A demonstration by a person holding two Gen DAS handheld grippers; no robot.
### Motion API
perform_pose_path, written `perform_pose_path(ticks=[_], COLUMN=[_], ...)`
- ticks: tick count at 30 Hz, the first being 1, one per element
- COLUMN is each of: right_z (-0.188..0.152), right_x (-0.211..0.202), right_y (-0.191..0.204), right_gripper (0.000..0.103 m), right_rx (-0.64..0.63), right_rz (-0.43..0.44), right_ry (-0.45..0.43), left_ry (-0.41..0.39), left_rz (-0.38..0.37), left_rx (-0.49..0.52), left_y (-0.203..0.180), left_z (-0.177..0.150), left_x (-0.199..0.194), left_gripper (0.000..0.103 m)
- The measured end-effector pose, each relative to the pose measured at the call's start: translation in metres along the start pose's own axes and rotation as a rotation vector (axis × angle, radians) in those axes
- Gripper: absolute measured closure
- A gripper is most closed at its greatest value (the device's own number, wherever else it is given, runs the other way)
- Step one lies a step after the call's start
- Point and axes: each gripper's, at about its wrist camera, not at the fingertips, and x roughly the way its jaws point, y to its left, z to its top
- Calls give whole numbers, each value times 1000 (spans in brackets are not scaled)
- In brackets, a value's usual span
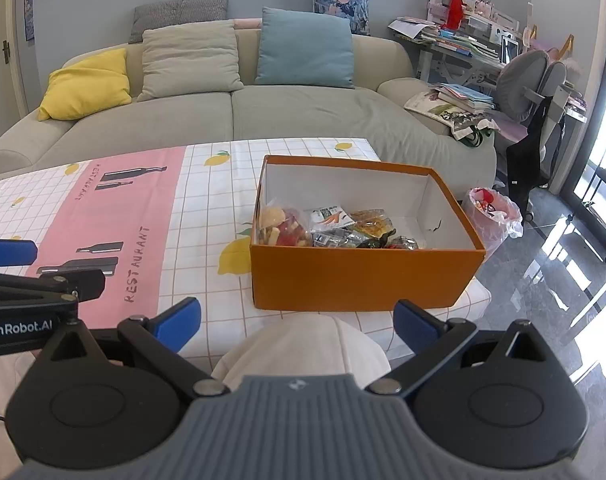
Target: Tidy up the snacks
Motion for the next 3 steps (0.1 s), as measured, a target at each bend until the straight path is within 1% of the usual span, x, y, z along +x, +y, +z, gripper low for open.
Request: perform_pose_path(ticks=[3], right_z=[0], right_x=[0], right_y=[0], right_gripper=[3], right_rx=[-1], right_rz=[1], right_ry=[0], left_ry=[3], left_rz=[-1], left_rx=[-2], left_y=[0], left_z=[0], left_x=[0], left_gripper=[16])
